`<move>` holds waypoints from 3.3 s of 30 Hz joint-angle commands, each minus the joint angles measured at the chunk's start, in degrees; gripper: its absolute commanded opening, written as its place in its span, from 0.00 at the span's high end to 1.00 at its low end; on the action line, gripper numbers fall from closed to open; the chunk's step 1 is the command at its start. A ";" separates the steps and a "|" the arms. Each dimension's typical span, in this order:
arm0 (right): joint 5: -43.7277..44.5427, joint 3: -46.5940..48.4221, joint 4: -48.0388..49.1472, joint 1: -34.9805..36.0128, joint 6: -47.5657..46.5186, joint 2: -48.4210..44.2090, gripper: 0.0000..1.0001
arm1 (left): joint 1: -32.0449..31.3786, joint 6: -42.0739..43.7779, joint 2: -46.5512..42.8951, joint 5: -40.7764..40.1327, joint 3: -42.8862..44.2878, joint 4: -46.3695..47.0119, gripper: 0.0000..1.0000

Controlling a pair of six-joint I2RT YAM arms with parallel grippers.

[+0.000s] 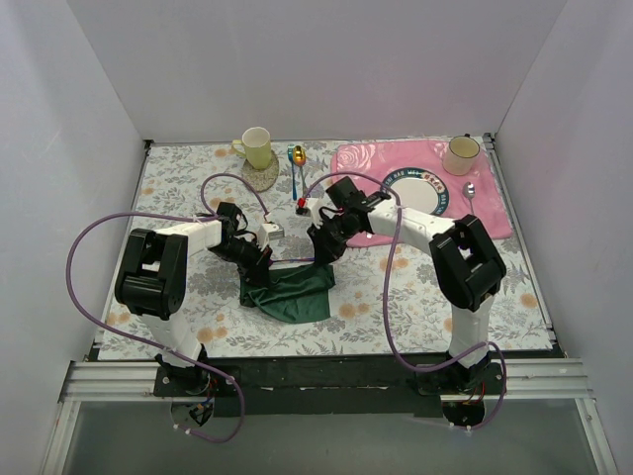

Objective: Fold the napkin into a case and place the utensils inside
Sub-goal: Fold the 2/3-rectangle-folded napkin at the center of the board.

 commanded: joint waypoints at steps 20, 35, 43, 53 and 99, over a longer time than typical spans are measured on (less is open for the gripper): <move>6.44 -4.25 4.89 0.59 -0.24 4.66 0.99 | -24.69 10.16 -38.63 -15.99 -17.40 5.72 0.55; 6.71 -4.16 4.45 0.59 -1.73 4.66 0.99 | -38.15 15.08 -38.11 -31.72 -26.80 14.06 0.60; 6.62 -4.16 4.28 0.59 -2.17 4.66 0.99 | -38.68 16.66 -37.58 -34.73 -29.18 20.57 0.75; 6.53 -3.81 3.92 0.59 -2.70 4.40 0.99 | -35.09 5.96 -37.85 -26.74 -22.69 18.39 1.00; -4.98 2.52 -2.93 -1.52 1.96 5.27 0.48 | -5.19 -5.57 -12.00 -5.63 -9.50 15.48 1.00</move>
